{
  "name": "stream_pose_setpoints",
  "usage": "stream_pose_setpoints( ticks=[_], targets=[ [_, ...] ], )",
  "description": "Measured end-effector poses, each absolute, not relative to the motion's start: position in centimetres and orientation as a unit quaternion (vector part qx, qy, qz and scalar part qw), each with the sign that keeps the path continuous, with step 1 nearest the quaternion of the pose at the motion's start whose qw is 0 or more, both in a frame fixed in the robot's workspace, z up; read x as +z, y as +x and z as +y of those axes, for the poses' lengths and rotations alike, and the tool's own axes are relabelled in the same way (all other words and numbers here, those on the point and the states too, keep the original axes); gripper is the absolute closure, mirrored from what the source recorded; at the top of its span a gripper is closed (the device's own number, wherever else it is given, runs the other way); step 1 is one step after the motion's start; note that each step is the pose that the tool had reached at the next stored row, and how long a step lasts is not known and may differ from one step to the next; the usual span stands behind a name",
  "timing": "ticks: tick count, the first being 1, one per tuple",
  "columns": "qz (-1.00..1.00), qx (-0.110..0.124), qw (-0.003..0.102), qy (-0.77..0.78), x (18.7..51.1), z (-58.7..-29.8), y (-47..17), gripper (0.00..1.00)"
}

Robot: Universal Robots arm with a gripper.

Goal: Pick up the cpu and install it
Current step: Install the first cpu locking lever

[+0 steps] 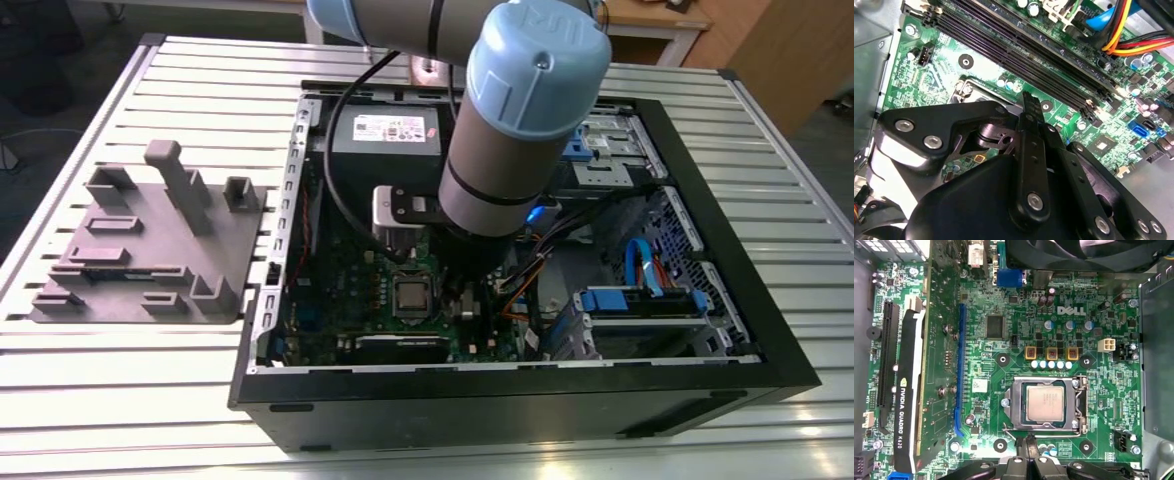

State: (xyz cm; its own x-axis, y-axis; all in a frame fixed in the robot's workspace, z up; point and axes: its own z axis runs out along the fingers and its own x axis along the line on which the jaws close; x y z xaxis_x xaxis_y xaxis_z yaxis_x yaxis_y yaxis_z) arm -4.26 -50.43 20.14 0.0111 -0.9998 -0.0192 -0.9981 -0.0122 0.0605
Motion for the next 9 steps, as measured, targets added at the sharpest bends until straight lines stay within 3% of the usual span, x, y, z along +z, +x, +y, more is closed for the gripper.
stream_pose_setpoints(
  ticks=[9],
  targets=[
    [-0.702, -0.032, 0.011, 0.711, 20.15, -50.44, -4.26, 0.90]
  ],
)
